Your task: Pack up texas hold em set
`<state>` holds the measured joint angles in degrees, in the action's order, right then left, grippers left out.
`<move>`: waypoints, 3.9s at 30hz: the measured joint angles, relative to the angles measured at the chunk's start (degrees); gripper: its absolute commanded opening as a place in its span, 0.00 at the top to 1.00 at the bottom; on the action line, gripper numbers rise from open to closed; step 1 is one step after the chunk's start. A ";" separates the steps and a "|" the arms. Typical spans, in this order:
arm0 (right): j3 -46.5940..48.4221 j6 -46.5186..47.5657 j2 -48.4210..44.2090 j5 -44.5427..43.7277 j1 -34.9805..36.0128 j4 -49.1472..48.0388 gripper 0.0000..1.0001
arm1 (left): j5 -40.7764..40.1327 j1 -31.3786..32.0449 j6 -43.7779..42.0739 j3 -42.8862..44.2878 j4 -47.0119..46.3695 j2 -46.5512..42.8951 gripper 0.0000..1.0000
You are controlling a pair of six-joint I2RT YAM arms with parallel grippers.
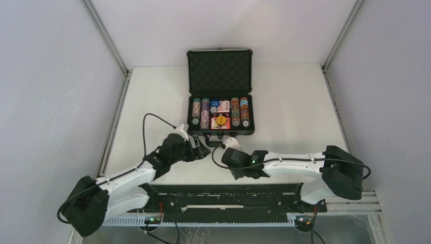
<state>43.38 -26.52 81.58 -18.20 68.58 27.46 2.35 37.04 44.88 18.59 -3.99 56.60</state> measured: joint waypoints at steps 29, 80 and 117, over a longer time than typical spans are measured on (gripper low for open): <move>4.04 8.11 -3.21 0.83 -2.64 1.11 0.59 | 30.29 0.00 8.63 3.76 -24.41 20.74 0.19; 4.85 9.60 -8.15 0.70 -2.38 2.40 0.59 | 39.04 2.97 21.88 5.64 -46.82 37.03 0.29; 4.92 9.70 -8.83 0.74 -2.38 3.74 0.59 | 39.87 5.66 27.19 5.64 -54.95 41.86 0.52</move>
<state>48.29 -16.82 72.75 -17.45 66.19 31.20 42.22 42.70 72.07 24.23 -58.94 98.45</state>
